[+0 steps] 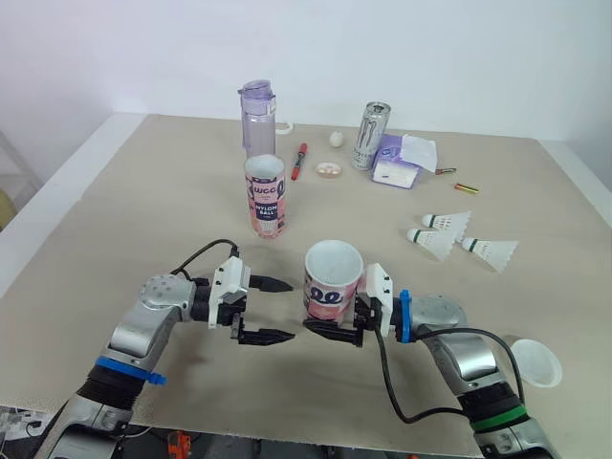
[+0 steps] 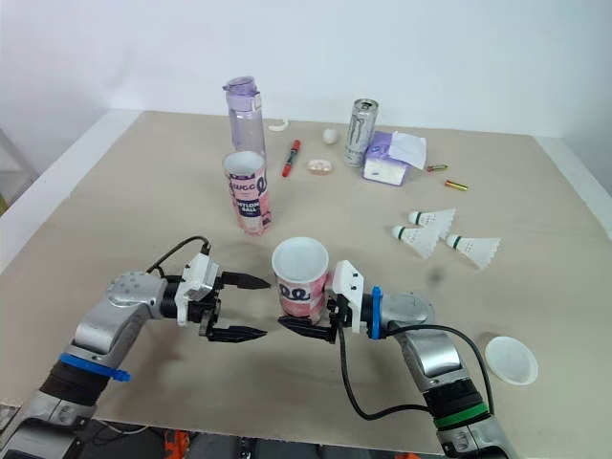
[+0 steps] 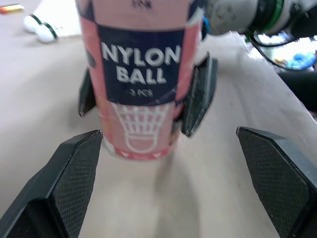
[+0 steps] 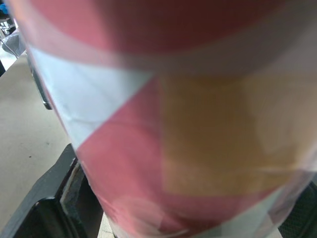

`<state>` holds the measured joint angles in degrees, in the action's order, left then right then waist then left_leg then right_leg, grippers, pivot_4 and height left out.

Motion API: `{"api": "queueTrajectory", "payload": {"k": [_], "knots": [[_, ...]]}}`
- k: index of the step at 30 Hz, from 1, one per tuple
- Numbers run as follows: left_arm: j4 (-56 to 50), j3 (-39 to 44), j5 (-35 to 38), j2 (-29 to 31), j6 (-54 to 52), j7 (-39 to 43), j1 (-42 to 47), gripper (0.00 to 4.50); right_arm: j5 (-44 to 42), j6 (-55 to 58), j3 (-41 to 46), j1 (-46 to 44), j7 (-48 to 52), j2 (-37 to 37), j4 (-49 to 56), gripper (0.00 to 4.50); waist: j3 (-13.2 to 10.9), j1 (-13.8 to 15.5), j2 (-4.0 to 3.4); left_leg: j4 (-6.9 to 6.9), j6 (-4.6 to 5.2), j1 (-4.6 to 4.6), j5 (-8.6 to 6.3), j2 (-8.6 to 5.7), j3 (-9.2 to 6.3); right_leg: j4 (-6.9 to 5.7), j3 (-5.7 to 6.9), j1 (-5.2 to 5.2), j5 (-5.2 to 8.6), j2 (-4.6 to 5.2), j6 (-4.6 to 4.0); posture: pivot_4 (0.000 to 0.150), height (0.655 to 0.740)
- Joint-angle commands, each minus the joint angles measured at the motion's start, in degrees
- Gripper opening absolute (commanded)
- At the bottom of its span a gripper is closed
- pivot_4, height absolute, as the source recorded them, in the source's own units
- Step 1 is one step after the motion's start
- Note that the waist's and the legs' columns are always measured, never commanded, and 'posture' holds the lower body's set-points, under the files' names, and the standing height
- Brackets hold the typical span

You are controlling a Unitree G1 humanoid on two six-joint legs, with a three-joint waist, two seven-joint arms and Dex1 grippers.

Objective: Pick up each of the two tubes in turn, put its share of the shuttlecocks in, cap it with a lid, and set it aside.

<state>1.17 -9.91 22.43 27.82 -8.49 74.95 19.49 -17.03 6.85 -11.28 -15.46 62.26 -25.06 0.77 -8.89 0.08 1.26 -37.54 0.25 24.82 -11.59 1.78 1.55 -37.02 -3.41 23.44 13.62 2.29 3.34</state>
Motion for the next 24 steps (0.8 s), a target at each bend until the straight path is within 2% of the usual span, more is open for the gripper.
{"api": "queueTrajectory", "payload": {"k": [1, 4, 5, 6, 12, 16, 19, 24], "knots": [[-2.62, 1.69, 1.54, -0.32, 1.55, -0.81, -0.85, 4.50, -0.59, -0.76, -0.04, -0.75, 0.68, 0.10, 0.66, 4.21, 0.00, 0.00, 0.00, 0.00, 0.00, -0.01, 0.00, 0.00, 0.00, 0.00, -0.01, 0.00, 0.00, -0.01, 0.00, 0.150, 0.7400], [-2.13, 1.38, 1.01, -0.19, 2.98, -0.75, -1.69, 4.50, -0.41, -0.74, 0.01, -1.00, 0.88, -0.01, 0.44, 3.22, 0.00, 0.00, 0.00, 0.00, 0.00, -0.03, 0.00, 0.01, 0.01, -0.02, 0.00, 0.00, 0.00, -0.02, -0.03, 0.150, 0.7400], [-1.96, 1.35, 0.89, -0.19, 3.34, -0.79, -1.78, 4.50, -0.40, -0.65, 0.04, -1.04, 0.87, -0.03, 0.48, 2.75, 0.00, 0.00, 0.00, 0.00, 0.00, -0.04, 0.00, 0.01, 0.00, -0.02, -0.01, 0.00, 0.00, -0.03, -0.03, 0.150, 0.7400], [-1.82, 1.36, 0.86, -0.24, 3.56, -0.86, -1.77, 4.50, -0.38, -0.60, 0.07, -1.00, 0.81, -0.06, 0.61, 2.61, 0.00, 0.00, 0.00, 0.00, 0.00, -0.04, 0.00, 0.01, 0.01, -0.02, -0.01, 0.00, 0.00, -0.03, -0.03, 0.150, 0.7400], [-0.87, 1.21, 0.72, -1.12, 5.37, -1.47, -1.36, 4.50, -1.44, 0.24, 1.59, 1.86, -0.14, -1.45, 4.45, 2.61, 0.00, 0.05, 0.00, 0.00, 0.00, -0.08, 0.00, 0.01, 0.03, -0.02, -0.02, -0.04, 0.00, 0.00, -0.03, 0.150, 0.7400], [-0.65, 0.68, 0.06, -1.53, 6.52, -1.56, -1.76, 4.50, -5.43, 3.39, 7.29, 6.62, -3.77, -3.58, 12.29, 2.61, 0.00, 0.27, 0.00, 0.02, -0.03, -0.03, -0.01, -0.04, 0.00, -0.02, -0.02, -0.05, 0.02, 0.05, -0.09, 0.150, 0.7400], [-0.60, 0.52, -0.20, -1.70, 7.01, -1.81, -1.94, 4.50, -9.00, 6.52, 13.59, 10.43, -8.32, -4.67, 17.94, 2.61, 0.00, 0.27, 0.01, 0.01, -0.09, -0.01, -0.05, -0.06, 0.03, -0.02, -0.08, -0.03, 0.02, 0.08, -0.09, 0.150, 0.7400], [-0.51, -0.13, -0.45, -2.62, 7.25, -2.63, -1.74, 4.50, -15.61, 11.78, 32.62, 18.74, -19.11, -5.91, 22.97, 2.61, -0.01, 0.50, 0.01, 0.02, -0.09, -0.02, -0.06, -0.06, -0.04, -0.02, -0.01, -0.09, 0.06, 0.07, -0.08, 0.150, 0.7400]]}}
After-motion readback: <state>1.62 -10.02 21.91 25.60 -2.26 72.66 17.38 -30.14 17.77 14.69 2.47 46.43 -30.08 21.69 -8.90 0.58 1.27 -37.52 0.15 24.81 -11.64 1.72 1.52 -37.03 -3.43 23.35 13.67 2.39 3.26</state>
